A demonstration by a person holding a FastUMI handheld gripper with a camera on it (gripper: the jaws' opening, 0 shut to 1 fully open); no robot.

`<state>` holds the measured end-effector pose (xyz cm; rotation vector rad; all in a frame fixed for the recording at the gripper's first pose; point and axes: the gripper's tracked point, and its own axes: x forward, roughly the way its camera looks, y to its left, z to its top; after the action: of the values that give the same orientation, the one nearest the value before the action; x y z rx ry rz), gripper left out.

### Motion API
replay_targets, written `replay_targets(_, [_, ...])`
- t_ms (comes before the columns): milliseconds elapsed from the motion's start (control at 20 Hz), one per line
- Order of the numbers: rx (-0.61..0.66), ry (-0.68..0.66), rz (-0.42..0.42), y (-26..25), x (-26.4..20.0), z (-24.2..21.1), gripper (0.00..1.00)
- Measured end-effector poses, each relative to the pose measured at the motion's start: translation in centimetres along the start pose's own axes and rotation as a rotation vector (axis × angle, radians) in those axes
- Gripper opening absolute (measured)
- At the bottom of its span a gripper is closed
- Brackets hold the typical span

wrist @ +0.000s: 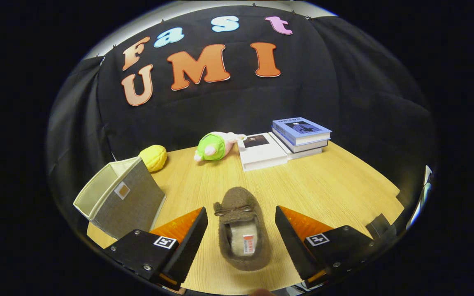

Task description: Open the storage box then place both shoes into the box .Put the left shoe in first, then the right shoe, with the right side of both shoes facing outward in a uniform manner.

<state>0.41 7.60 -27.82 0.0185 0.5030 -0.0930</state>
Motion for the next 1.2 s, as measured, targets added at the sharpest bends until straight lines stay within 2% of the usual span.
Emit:
replay_targets(300, [0.025,0.089,-0.037,-2.7,2.3,-3.6,0.99])
replay_targets(600, [0.037,0.157,-0.039,-2.9,4.5,-5.6,0.98])
replay_targets(800, [0.030,0.196,-0.061,-3.4,5.6,-6.9,0.90])
replay_targets(900, [0.076,0.195,-0.033,-2.6,6.0,-6.9,0.77])
replay_targets(1000, [0.109,0.173,-0.059,-2.8,6.2,-6.3,0.47])
replay_targets(1050, [0.111,0.162,-0.088,-3.2,6.1,-5.9,0.18])
replay_targets(1150, [0.101,0.158,-0.099,-2.8,6.3,-5.6,0.05])
replay_targets(1200, [0.105,0.146,-0.103,-2.7,5.8,-5.1,0.05])
